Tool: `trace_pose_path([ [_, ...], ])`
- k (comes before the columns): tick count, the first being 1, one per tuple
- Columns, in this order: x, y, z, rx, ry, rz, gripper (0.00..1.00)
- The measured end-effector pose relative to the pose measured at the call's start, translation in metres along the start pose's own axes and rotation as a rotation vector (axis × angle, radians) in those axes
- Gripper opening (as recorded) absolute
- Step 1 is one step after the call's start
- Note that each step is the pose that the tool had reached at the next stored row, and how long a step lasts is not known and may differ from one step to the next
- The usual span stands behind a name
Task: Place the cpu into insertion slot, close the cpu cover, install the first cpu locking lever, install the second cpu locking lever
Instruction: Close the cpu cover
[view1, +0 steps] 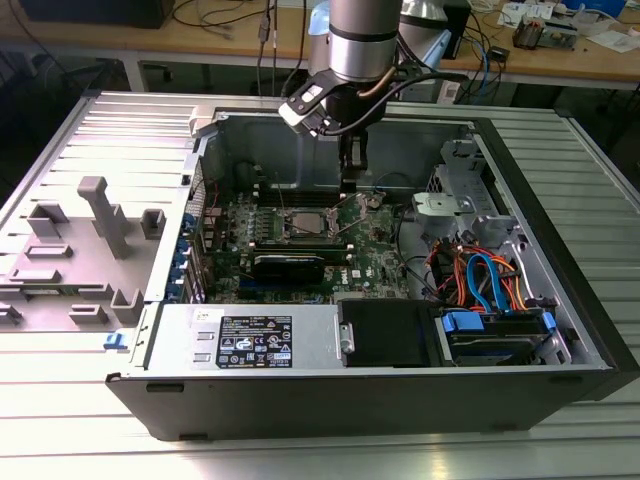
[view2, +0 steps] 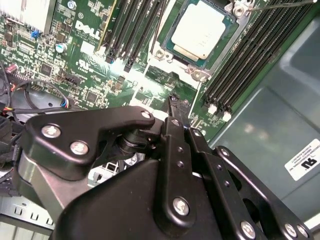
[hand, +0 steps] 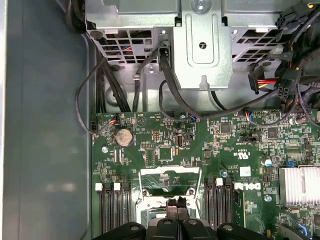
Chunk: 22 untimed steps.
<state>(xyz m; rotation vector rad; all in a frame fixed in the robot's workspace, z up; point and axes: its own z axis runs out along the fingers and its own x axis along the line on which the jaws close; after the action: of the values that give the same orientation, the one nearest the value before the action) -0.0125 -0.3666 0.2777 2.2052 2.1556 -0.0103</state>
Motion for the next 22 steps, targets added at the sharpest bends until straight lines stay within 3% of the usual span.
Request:
trace_pose_path([
  [12,0.0000,0.0008,0.0000,0.0000,0.0001,0.000,0.11],
  [20,0.0004,0.0147,0.0006,0.0000,0.0000,0.000,0.11],
  [22,0.0004,0.0149,0.0007,0.0000,0.0000,0.000,0.11],
])
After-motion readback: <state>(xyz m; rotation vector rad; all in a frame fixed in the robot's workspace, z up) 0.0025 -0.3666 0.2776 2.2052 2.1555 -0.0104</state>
